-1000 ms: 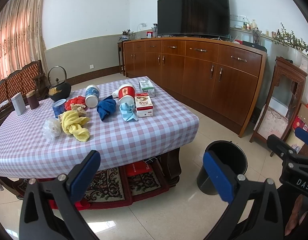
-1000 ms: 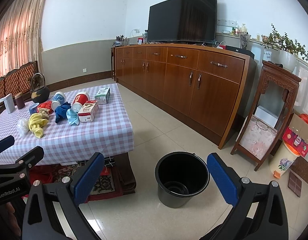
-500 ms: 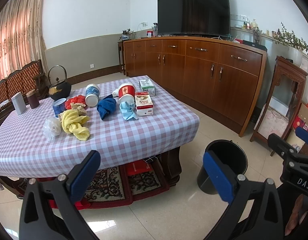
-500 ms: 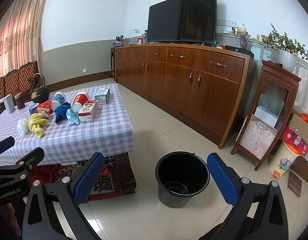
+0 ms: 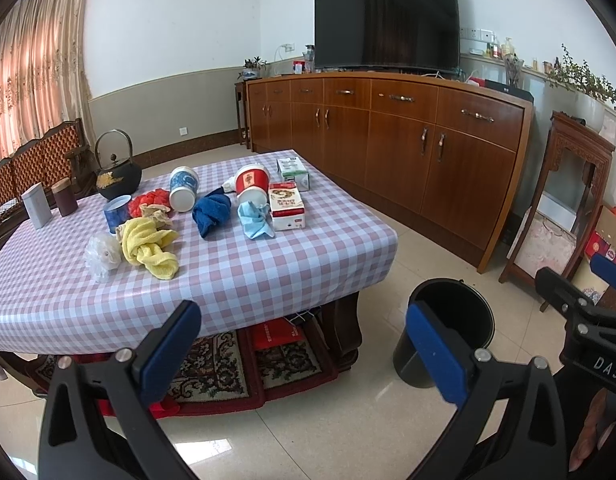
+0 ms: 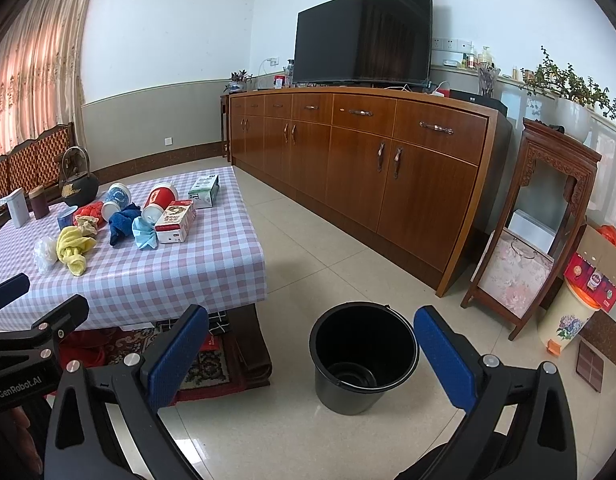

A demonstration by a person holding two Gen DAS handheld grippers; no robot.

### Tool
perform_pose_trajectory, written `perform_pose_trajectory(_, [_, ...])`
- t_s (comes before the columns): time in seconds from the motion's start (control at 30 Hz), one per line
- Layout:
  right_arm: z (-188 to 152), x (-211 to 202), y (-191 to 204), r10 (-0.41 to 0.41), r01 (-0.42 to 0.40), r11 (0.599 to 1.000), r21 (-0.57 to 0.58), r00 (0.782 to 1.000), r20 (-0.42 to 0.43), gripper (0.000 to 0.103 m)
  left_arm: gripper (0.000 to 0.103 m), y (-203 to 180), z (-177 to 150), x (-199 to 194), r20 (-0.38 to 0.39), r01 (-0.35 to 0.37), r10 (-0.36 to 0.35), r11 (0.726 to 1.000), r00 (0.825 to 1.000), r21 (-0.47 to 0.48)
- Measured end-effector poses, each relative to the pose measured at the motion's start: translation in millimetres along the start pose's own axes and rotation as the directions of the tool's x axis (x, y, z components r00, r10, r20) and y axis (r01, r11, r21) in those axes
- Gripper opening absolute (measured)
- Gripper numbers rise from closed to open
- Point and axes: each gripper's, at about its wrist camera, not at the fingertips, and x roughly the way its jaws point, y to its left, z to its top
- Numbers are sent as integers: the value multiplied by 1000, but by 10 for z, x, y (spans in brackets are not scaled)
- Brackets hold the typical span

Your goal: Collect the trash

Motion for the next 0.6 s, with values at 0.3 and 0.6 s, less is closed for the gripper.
perform_pose_trajectory(0.3, [-17, -4, 1, 0, 0, 1000, 1, 1000, -2, 103, 103, -6, -15, 7, -2, 3, -3, 1000, 1000, 1])
perform_pose_trajectory(0.6, [-23, -3, 7, 0, 0, 1000, -2, 1000, -4, 103, 103, -12, -48, 5, -4, -4, 4, 1000, 1000, 2])
